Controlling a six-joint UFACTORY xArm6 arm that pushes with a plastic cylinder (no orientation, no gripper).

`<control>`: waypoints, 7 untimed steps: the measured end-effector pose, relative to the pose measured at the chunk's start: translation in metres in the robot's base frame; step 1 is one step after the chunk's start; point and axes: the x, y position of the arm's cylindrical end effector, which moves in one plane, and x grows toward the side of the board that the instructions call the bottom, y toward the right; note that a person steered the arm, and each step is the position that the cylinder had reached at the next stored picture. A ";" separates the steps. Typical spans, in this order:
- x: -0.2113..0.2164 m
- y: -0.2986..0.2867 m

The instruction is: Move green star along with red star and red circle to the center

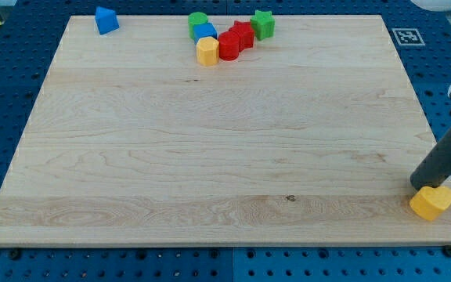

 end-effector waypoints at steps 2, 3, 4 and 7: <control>-0.056 -0.082; -0.124 -0.106; -0.197 -0.123; -0.362 -0.182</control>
